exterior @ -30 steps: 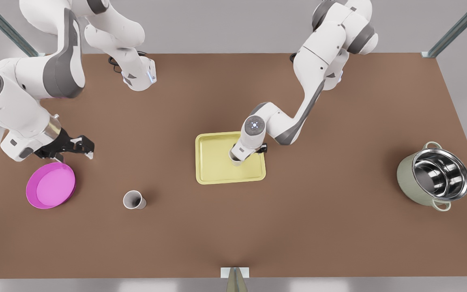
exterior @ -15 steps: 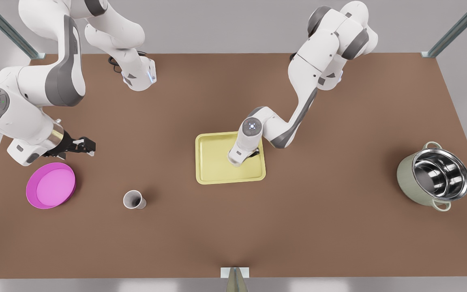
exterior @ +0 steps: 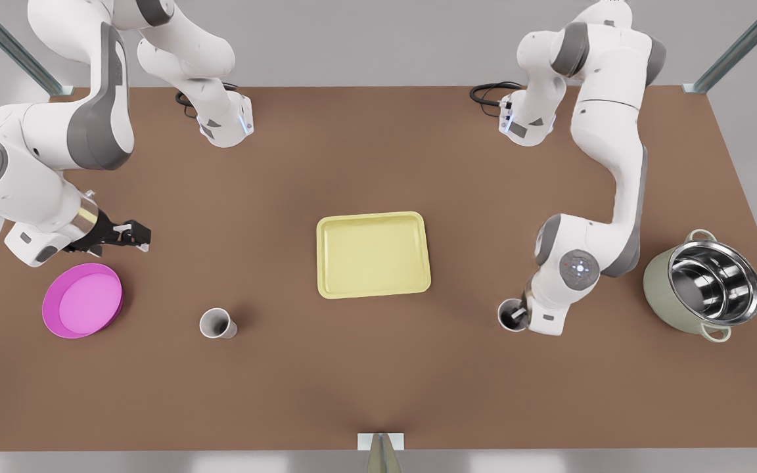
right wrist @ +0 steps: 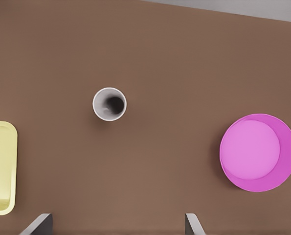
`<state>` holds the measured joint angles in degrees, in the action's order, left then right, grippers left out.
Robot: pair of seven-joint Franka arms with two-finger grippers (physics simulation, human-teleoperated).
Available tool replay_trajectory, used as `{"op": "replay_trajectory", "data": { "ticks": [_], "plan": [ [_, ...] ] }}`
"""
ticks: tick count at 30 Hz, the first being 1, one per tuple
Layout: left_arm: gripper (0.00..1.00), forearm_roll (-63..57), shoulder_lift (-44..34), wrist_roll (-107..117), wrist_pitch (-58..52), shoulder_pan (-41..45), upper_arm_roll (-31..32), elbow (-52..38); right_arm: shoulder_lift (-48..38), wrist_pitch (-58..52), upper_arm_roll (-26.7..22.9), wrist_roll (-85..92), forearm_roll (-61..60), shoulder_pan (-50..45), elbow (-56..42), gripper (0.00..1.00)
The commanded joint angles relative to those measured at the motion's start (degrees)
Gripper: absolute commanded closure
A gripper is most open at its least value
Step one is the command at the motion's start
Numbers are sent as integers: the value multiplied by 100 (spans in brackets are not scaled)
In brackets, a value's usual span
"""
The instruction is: Use the left arm to pick up the white IKEA cup from the tray and place it on the middle-left position; use the right arm to pick up the white IKEA cup from the tray and place it on the middle-right position
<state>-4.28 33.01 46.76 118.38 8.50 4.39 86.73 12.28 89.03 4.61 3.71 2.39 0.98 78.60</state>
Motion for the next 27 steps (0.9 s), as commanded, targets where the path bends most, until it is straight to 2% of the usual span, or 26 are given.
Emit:
{"op": "replay_trajectory", "data": {
  "ticks": [1,3,6,12,13,14,15,20,23,25,27],
  "plan": [
    [100,85,179,-3409,378,-226,0,36,-7,-9,5,-2,-2,-10,-3,0],
    [100,103,83,-3673,1397,-349,0,906,-7,-9,-4,-10,-11,-2,-3,0],
    [100,103,-233,-4087,2267,-604,0,1705,20,0,5,-28,-10,-10,-3,0],
    [99,173,-225,-4078,2374,-613,9,1768,20,35,-92,-46,-19,69,-205,0],
    [79,182,-207,-4078,2374,-613,9,1768,20,35,-92,-46,-19,69,-205,0],
    [3,182,-207,-4069,2374,-613,9,1768,29,35,-83,-46,-19,69,-205,0],
    [0,182,-198,-4069,2374,-612,9,1768,37,35,-83,-46,-19,69,-214,0],
    [0,147,-277,-4095,2286,-613,0,1768,37,44,-83,-46,-19,69,-223,0],
    [0,-2,-1200,-4104,643,-604,9,1715,37,44,-83,-46,-19,69,-223,0],
    [0,33,-1595,-4104,-60,-604,27,1575,46,35,-83,-37,-19,69,-223,0],
    [0,630,-1622,-4095,-2344,-613,-35,-147,46,44,-83,-37,-19,69,-223,0]
  ]
}}
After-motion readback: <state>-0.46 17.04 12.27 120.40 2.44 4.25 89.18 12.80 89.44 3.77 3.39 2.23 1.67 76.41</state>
